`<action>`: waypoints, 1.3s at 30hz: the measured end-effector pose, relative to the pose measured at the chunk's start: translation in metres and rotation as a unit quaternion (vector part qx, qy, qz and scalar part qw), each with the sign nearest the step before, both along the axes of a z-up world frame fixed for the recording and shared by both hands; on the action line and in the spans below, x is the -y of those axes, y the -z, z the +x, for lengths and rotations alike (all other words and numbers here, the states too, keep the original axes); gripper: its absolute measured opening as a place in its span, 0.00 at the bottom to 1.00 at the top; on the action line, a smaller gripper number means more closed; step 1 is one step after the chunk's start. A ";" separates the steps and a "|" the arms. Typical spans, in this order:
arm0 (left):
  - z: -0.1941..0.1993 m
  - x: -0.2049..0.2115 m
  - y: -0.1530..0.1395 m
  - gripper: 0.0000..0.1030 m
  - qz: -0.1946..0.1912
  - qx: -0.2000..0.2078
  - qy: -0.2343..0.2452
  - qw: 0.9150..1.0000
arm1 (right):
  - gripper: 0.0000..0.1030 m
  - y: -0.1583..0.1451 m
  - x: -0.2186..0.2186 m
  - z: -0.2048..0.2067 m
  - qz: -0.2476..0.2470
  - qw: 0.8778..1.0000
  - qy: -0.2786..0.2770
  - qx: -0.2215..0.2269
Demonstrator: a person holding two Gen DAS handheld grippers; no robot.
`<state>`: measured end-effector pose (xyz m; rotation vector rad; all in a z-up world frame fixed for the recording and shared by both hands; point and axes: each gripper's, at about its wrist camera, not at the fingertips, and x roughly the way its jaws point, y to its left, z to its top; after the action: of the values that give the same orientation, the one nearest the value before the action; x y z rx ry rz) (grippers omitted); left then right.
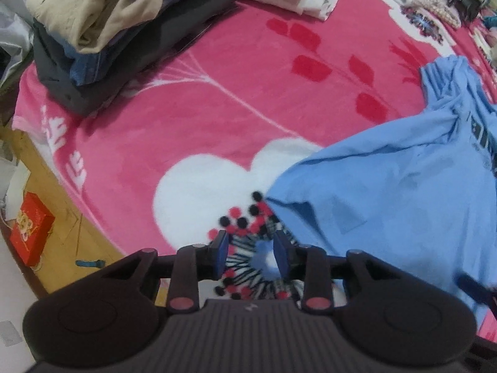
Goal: Fold clothes
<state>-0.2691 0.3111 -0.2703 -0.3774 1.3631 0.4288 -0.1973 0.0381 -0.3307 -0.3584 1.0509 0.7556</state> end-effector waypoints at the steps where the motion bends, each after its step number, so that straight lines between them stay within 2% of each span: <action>1: -0.001 -0.001 0.001 0.32 -0.001 -0.002 0.002 1.000 | 0.42 0.003 -0.019 0.001 0.001 1.000 -0.030 0.006; 4: -0.004 0.000 0.003 0.32 -0.006 -0.007 0.010 1.000 | 0.37 0.013 -0.060 -0.007 -0.003 0.995 -0.103 0.018; 7: -0.007 0.003 0.007 0.32 -0.014 -0.015 0.018 1.000 | 0.34 0.016 -0.078 -0.022 -0.014 0.988 -0.152 0.031; 8: -0.008 0.004 0.008 0.32 -0.018 -0.016 0.021 0.999 | 0.29 0.020 -0.084 -0.025 -0.021 0.986 -0.164 0.037; 11: -0.005 0.004 0.010 0.32 -0.027 -0.017 0.028 0.999 | 0.17 0.031 -0.092 -0.024 -0.043 0.982 -0.177 0.038; 15: 0.000 0.004 0.013 0.32 -0.038 -0.016 0.033 0.999 | 0.15 0.041 -0.095 -0.021 -0.050 0.982 -0.182 0.034; 16: 0.002 0.004 0.014 0.33 -0.042 -0.015 0.034 0.998 | 0.14 0.041 -0.095 -0.020 -0.050 0.982 -0.181 0.032; 18: 0.003 0.001 0.016 0.36 -0.053 -0.015 0.033 0.998 | 0.05 0.037 -0.094 -0.014 -0.039 0.986 -0.163 0.012; 22: 0.003 -0.004 0.019 0.39 -0.075 -0.012 0.027 0.997 | 0.02 0.024 -0.084 0.001 0.002 0.994 -0.094 -0.049; 28: 0.001 -0.018 0.022 0.45 -0.139 0.009 -0.005 0.990 | 0.00 0.023 -0.076 0.006 0.052 0.991 -0.024 -0.118; 30: 0.001 -0.020 0.024 0.48 -0.156 0.014 -0.009 0.988 | 0.00 0.028 -0.078 0.004 0.055 0.990 -0.013 -0.126; 34: -0.001 -0.021 0.029 0.48 -0.156 0.009 -0.010 0.988 | 0.00 0.026 -0.083 -0.004 0.026 0.997 -0.028 -0.066; 39: -0.006 -0.022 0.033 0.50 -0.160 0.008 -0.014 0.987 | 0.04 0.026 -0.101 -0.008 0.012 0.995 -0.099 -0.004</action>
<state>-0.2752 0.3332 -0.3030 -0.6626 1.4137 0.2277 -0.2049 0.1388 -0.3563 -0.4443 1.0225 0.9476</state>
